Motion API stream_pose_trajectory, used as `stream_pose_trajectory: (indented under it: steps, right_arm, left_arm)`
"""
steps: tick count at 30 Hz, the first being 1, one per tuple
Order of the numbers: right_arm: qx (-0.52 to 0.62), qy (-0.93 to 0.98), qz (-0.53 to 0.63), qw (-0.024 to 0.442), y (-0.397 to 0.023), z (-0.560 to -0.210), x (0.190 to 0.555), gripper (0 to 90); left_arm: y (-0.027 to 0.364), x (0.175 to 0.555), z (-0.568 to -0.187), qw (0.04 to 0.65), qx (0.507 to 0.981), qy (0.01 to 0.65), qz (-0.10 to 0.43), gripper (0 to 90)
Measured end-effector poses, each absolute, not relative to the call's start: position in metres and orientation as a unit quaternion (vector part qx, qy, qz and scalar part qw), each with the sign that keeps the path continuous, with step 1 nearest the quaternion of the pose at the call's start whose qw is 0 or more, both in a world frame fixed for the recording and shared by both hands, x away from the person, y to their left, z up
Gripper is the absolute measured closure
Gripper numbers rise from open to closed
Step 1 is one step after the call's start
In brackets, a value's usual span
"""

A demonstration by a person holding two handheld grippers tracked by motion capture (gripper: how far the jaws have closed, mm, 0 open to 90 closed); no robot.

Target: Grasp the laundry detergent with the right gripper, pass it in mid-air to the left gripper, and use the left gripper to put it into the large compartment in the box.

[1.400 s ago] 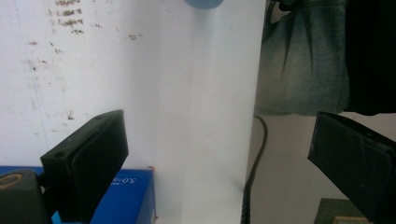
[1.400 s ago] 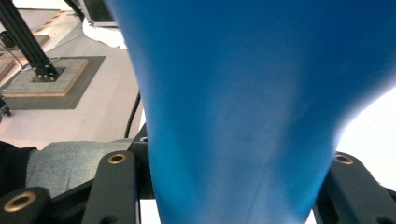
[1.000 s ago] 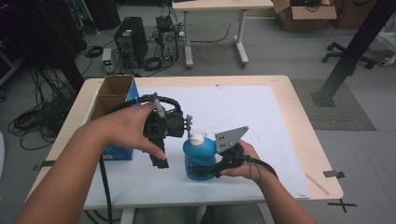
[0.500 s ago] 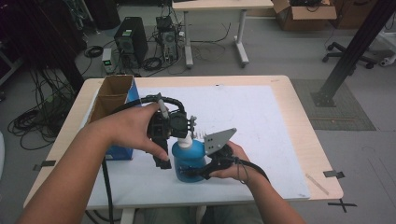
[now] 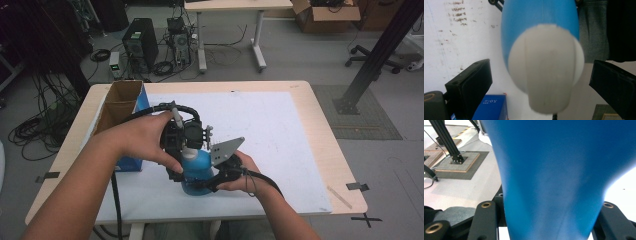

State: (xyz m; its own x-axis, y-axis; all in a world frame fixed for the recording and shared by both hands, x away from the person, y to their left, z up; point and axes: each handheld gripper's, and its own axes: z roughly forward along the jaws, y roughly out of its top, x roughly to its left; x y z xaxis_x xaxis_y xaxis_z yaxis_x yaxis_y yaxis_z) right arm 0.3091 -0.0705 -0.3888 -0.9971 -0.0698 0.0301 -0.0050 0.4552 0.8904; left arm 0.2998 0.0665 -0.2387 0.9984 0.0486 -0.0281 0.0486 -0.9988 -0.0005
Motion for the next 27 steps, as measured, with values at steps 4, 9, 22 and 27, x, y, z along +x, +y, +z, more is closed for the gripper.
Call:
stream_pose_trajectory:
  steps: [4, 9, 22, 27]
  right_arm:
    - [0.024, -0.852, -0.523, 0.031, -0.066, -0.388, 0.310, 45.6]
    - [0.024, -0.850, -0.525, 0.033, -0.063, -0.387, 0.310, 45.6]
    - [0.022, -0.849, -0.527, 0.031, -0.058, -0.383, 0.311, 45.5]
    - [0.022, -0.849, -0.527, 0.030, -0.057, -0.382, 0.311, 45.4]
  left_arm:
    - [0.065, 0.299, -0.239, -0.001, 1.000, 0.024, -0.013, 4.7]
    - [0.063, 0.299, -0.241, -0.001, 1.000, 0.025, -0.010, 4.7]
    - [0.060, 0.299, -0.244, -0.004, 1.000, 0.022, -0.004, 4.8]
    - [0.061, 0.299, -0.245, -0.003, 1.000, 0.025, -0.001, 4.8]
